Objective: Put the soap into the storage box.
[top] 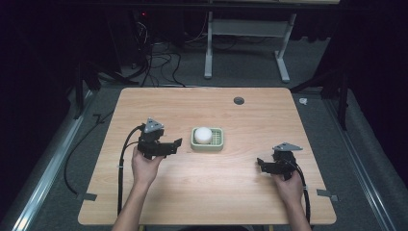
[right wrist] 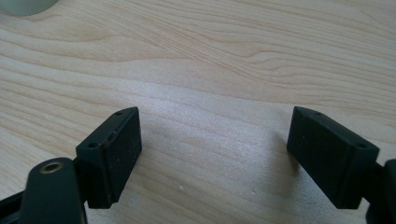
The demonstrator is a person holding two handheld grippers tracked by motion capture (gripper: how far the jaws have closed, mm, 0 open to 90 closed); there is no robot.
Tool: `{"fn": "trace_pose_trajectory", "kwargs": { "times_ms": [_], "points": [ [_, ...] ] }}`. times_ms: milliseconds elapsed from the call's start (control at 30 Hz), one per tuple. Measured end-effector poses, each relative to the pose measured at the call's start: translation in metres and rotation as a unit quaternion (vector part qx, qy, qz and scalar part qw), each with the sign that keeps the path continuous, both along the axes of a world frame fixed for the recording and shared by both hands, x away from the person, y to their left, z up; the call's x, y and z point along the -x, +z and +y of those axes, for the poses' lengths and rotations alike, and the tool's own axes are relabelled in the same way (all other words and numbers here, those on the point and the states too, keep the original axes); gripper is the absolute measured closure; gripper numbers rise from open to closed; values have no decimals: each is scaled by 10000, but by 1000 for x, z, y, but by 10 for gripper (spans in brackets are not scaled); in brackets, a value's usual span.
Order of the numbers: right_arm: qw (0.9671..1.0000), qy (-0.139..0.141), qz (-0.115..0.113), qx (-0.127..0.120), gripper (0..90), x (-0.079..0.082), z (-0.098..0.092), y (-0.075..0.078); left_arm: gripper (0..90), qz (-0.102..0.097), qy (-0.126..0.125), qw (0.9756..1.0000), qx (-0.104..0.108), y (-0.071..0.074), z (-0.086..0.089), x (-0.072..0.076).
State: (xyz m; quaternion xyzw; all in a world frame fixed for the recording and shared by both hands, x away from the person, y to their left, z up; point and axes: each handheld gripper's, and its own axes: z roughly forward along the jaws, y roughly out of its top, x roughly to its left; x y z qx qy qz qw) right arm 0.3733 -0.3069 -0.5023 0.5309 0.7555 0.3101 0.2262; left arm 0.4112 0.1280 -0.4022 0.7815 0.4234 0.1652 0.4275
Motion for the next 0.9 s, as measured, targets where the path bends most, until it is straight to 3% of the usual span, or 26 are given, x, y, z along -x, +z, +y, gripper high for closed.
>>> {"fn": "trace_pose_trajectory", "kwargs": {
  "times_ms": [900],
  "points": [
    [10000,4,-1,1,186,0,0,0,205,-5,250,9997,50,-5,23,19]
  ]
}}
